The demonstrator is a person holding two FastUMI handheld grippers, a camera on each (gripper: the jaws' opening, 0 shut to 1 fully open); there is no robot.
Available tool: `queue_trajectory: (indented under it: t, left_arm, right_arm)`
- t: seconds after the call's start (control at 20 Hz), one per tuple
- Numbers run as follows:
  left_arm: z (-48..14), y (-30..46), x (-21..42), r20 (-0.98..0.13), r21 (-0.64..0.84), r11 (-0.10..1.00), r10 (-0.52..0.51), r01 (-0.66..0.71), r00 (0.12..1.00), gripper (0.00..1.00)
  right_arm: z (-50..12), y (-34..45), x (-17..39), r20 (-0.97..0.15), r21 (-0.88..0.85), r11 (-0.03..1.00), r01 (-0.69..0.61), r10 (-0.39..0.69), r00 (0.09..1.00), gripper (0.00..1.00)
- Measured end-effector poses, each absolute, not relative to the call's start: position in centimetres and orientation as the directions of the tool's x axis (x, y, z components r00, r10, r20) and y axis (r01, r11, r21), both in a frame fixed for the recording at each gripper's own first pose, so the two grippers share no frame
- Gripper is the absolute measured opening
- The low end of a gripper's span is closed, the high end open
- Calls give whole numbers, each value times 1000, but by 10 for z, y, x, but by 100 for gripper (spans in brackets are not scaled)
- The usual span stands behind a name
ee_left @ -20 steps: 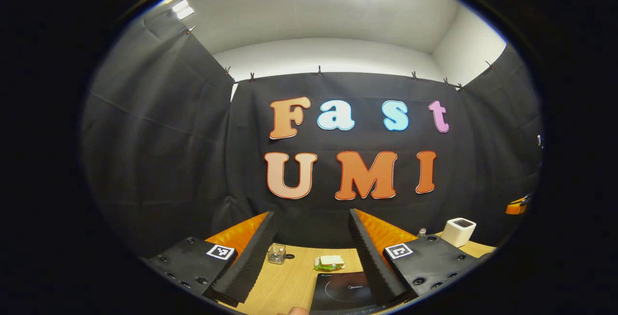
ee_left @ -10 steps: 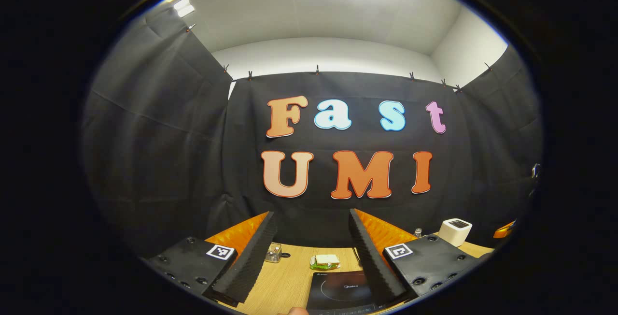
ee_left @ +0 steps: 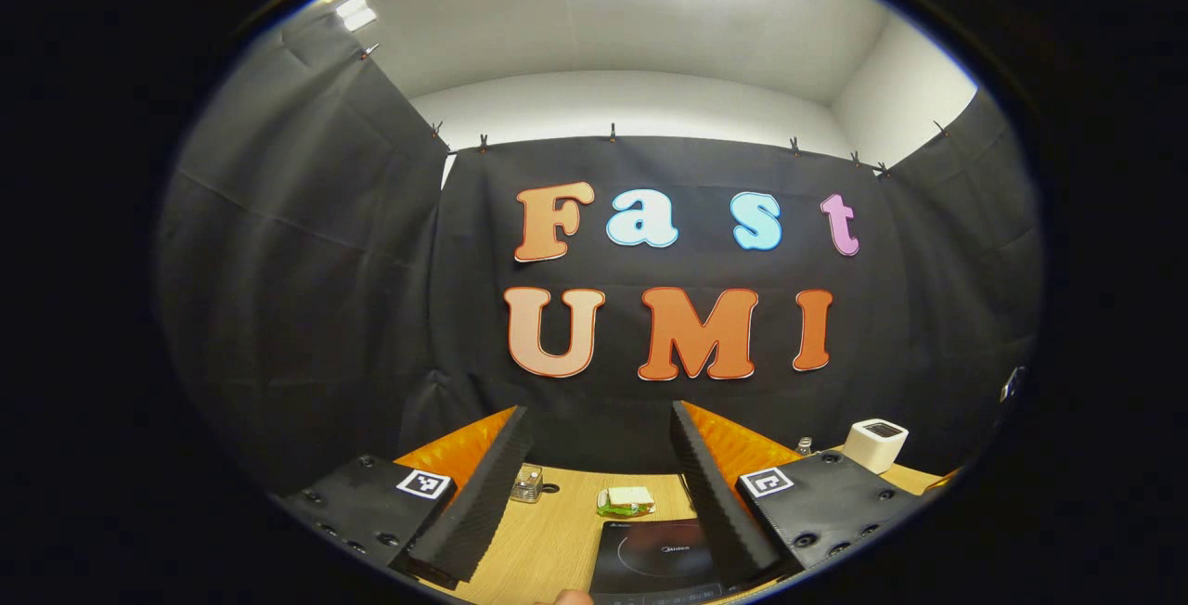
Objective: First push the handle of the pot to place it horizontally, then grasp the pot with both hands and set it on the induction cooktop.
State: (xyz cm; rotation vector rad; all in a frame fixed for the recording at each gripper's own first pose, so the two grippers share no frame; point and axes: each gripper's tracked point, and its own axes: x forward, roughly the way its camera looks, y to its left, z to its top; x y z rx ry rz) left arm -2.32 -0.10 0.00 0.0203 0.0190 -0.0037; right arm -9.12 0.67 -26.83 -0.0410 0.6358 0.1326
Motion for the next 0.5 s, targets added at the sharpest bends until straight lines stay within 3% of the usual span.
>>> queue_trajectory:
  t: [0.5]
  left_arm:
    - [1, 1, -26, -25, 29, 1000, 8, -7, 1000, 99]
  right_arm:
    - [-351, 5, -109, -726, 43, 993, -113, 109, 679, 0]
